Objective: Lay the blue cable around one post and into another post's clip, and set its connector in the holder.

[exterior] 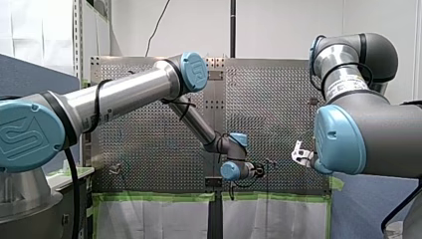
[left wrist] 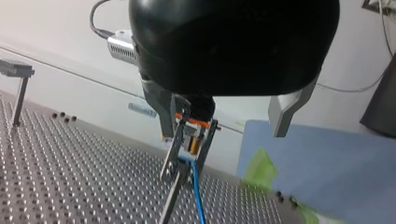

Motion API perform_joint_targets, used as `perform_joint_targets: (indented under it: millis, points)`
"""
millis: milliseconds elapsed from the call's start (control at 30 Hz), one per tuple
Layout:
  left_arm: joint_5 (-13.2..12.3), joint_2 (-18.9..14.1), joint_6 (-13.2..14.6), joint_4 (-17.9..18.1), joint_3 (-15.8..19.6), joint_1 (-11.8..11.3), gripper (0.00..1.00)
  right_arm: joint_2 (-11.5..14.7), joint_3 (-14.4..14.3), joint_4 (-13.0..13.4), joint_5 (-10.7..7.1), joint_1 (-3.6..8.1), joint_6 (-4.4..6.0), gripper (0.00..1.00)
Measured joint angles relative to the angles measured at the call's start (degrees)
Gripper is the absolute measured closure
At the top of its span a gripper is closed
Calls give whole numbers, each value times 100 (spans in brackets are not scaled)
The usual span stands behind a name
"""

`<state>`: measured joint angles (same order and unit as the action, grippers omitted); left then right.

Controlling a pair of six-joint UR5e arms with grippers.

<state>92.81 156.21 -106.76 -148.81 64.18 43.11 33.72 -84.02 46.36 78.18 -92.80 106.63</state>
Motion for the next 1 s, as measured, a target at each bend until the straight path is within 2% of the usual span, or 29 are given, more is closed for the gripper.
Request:
perform_joint_targets:
  millis: [233,533,667,1000]
  points:
    - [410,-171,377,-291,226,-14,2,0,1,-9,-9,7,2,100]
    - [885,-626,680,65,689,45,2,0,2,-12,-12,10,11,100]
    - [1085,-844,683,282,906,126,2,0,1,-13,-12,6,23,100]
    - [1283,-1335,433,773,1399,293,2,0,2,-83,-10,1,47,100]
